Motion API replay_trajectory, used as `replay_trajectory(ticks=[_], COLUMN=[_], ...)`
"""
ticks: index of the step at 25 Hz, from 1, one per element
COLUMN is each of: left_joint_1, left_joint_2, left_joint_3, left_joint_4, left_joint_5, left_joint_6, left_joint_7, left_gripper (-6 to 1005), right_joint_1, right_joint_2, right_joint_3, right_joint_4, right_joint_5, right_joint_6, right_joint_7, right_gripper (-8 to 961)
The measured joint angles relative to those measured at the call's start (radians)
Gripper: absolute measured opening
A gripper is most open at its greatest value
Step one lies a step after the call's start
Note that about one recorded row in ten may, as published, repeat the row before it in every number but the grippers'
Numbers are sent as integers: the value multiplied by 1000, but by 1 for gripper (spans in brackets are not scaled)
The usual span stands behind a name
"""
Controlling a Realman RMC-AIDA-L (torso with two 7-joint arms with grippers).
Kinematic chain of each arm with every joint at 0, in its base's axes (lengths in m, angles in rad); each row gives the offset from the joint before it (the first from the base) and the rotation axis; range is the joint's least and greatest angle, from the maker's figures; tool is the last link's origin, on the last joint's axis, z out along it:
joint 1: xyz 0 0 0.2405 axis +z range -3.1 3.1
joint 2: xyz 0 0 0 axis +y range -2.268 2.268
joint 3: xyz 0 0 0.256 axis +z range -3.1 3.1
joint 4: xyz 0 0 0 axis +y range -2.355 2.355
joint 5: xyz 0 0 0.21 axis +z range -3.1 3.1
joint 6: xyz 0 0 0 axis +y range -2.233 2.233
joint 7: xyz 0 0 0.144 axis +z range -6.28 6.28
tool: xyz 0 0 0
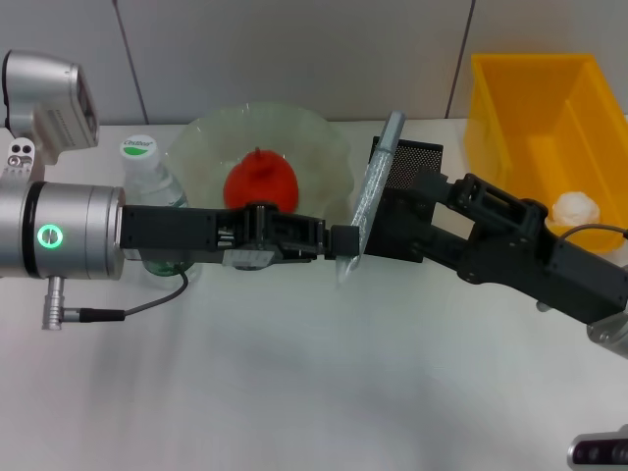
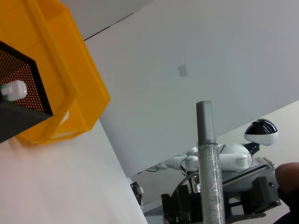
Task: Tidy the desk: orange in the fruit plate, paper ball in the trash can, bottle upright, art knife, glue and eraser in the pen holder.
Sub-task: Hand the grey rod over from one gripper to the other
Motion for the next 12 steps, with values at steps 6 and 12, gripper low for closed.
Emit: replay_trajectory(ticks=[6,12], left_joint_1=[12,22], left_joint_2=[-1,0], left_joint_3=[0,1], left_joint_4=[-2,-15], left_joint_5=[0,0], left_joint_6=[8,11], left_joint_7=[10,17], left_gripper=[144,144], right_joint_1=[11,26], right_joint_2=[0,0], right_joint_3=[0,0], right_joint_4=[18,34], right_joint_5=[0,-1], right_joint_6=[-6,-11], right_joint_7=[-13,-14], right_gripper=[708,707])
